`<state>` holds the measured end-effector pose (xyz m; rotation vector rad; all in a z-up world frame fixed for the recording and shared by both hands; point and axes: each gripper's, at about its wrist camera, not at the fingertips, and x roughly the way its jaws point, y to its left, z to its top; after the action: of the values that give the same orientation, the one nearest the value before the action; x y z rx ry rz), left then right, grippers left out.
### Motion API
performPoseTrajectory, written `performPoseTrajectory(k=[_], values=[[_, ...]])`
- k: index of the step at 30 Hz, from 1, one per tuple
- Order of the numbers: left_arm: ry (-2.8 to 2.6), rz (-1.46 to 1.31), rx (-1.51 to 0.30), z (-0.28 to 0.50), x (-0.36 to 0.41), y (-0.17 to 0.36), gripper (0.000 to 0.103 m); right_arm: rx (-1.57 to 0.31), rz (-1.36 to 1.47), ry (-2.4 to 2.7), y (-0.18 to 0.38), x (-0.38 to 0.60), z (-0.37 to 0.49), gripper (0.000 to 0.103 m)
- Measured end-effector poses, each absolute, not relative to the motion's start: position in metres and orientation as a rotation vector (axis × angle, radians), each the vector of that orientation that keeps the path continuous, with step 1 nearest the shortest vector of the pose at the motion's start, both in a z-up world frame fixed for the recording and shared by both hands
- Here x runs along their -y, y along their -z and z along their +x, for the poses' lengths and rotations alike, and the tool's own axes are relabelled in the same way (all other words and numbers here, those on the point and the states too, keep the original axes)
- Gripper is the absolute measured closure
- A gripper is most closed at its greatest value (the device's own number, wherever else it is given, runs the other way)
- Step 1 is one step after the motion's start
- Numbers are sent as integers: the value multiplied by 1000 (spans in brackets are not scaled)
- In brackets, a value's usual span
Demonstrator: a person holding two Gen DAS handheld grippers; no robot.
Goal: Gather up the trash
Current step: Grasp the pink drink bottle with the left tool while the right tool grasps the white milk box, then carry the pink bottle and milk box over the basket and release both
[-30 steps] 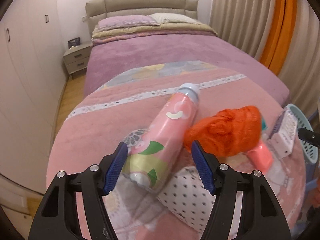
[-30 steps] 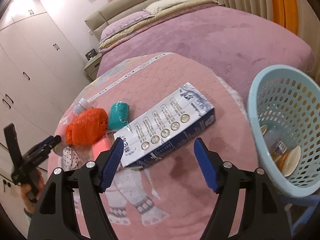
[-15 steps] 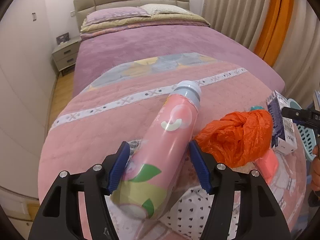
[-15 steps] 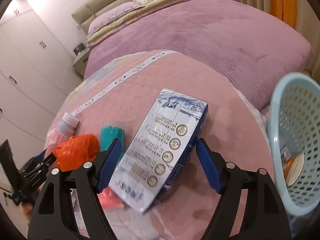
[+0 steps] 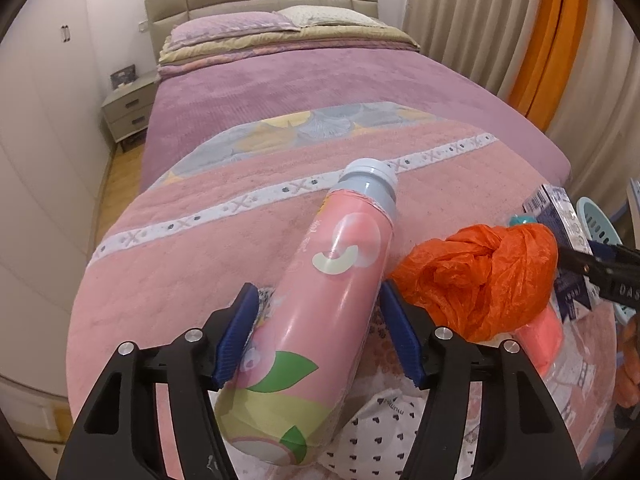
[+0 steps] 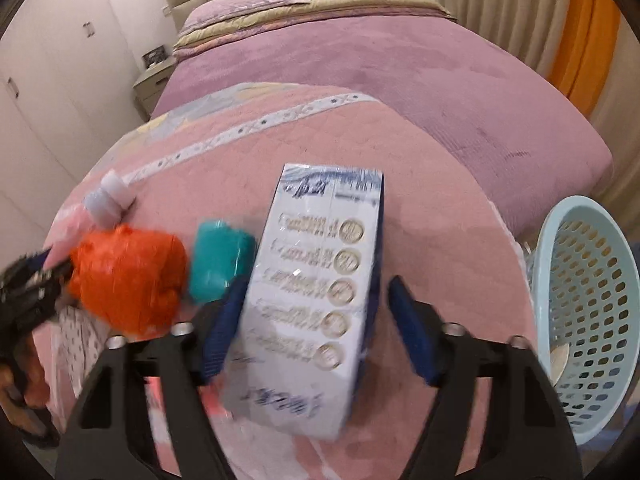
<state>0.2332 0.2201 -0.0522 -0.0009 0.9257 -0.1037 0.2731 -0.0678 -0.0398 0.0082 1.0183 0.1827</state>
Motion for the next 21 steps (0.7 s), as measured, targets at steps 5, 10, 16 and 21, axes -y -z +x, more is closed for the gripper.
performPoseTrajectory(k=[5, 10, 16, 21], values=[[71, -49, -898, 225, -229, 47, 53, -960, -54, -211, 38, 72, 252, 46], [67, -130, -826, 211, -248, 27, 56, -910, -24, -254, 26, 84, 234, 47], [72, -153, -766, 185, -250, 1, 57, -855, 2, -287, 4, 96, 213, 47], [76, -158, -735, 153, -235, -5, 57, -841, -2, -312, -2, 103, 195, 47]])
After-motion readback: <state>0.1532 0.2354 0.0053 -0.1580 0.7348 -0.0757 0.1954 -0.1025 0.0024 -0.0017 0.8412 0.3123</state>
